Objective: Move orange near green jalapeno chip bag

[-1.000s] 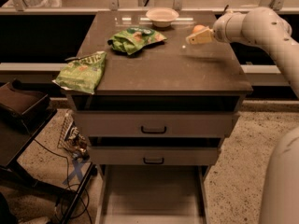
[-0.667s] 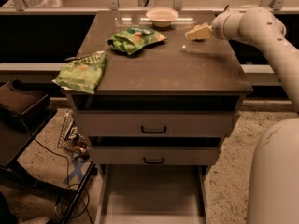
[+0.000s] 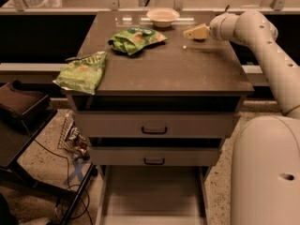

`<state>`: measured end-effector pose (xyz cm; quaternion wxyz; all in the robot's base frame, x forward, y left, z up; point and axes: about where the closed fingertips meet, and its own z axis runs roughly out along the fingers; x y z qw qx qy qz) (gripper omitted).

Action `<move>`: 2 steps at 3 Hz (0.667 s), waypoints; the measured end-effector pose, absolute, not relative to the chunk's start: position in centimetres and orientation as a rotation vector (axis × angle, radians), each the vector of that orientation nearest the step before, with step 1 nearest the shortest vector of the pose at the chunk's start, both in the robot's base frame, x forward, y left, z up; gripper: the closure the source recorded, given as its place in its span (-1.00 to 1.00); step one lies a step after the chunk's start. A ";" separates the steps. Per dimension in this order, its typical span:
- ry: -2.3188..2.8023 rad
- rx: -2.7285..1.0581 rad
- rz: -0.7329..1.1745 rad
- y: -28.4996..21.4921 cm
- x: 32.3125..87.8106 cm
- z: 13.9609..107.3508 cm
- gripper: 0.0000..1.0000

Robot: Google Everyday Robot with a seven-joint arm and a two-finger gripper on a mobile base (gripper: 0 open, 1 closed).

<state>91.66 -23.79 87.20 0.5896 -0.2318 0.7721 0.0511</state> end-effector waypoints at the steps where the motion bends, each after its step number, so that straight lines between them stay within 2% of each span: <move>1: 1.837 -0.516 0.155 -23.9 92.5 85.4 -0.65; 2: 1.872 -0.500 0.198 -24.0 92.9 83.8 -0.19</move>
Offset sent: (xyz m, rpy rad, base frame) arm 0.0286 -0.0173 -0.0450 0.1016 0.1438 0.0058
